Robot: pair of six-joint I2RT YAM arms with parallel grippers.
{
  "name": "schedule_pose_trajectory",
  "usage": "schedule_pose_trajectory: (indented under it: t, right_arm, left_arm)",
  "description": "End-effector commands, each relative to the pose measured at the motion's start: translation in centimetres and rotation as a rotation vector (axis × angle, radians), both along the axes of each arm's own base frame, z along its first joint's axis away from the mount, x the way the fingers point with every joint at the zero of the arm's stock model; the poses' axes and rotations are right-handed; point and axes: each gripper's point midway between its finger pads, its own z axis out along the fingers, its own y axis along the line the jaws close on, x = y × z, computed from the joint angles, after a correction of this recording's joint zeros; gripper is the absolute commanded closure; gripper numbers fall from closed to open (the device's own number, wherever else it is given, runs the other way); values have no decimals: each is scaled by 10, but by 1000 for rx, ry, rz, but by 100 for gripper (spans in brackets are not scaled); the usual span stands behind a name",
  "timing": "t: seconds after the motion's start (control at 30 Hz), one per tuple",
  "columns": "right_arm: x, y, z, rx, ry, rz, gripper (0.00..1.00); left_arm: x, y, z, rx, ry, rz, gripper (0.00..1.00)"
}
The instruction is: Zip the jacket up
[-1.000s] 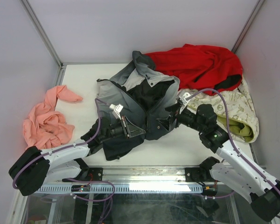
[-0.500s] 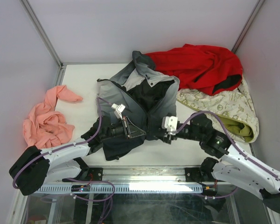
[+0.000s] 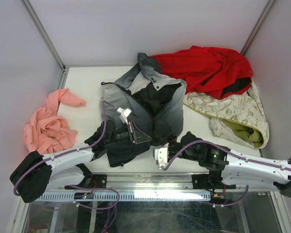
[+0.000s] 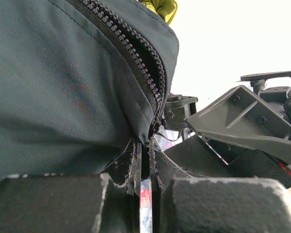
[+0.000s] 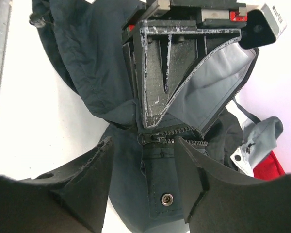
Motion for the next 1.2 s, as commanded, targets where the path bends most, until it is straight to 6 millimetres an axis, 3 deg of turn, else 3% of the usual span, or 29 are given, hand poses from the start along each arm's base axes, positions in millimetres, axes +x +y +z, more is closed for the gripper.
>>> schedule_pose_trajectory:
  t: [0.0,0.3,0.6,1.17]
  right_arm:
    - [16,5,12,4,-108,-72,49]
    - [25,7,8,-1,-162,-121,59]
    - [19,9,9,17,-49,-140,69]
    - [25,7,9,41,175,-195,71]
  left_arm:
    - [-2,-7,25,-50,-65,-43,100]
    - [-5,-9,25,-48,-68,-53,100]
    - [-6,-13,21,5,-90,-56,100]
    - [-6,-11,16,64,-127,-29,100]
